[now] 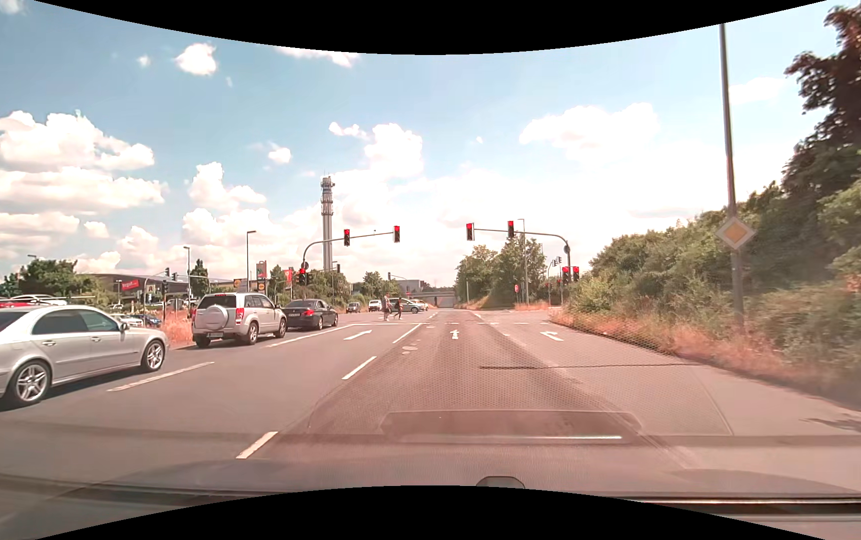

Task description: Follow the waypoints while adhering to traffic rules and regulations

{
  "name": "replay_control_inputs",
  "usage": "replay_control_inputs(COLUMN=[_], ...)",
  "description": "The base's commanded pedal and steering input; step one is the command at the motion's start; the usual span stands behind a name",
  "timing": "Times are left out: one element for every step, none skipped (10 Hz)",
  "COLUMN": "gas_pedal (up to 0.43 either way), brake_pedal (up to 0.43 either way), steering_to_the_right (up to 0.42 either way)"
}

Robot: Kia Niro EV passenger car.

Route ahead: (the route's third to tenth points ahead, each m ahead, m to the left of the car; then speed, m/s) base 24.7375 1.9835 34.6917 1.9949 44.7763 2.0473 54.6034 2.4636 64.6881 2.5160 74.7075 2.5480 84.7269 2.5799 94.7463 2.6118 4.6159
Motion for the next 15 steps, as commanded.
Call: replay_control_inputs(gas_pedal=[0.0,0.0,0.0,0.0,0.0,0.0,0.0,0.0,0.0,0.0,0.0,0.0,0.0,0.0,0.0], brake_pedal=[0.14,0.14,0.14,0.146,0.146,0.146,0.152,0.152,0.152,0.152,0.152,0.152,0.152,0.159,0.159], steering_to_the_right=[-0.004,-0.004,-0.004,-0.004,-0.004,-0.004,-0.004,-0.004,-0.004,-0.004,-0.004,-0.004,-0.004,-0.004,-0.005])
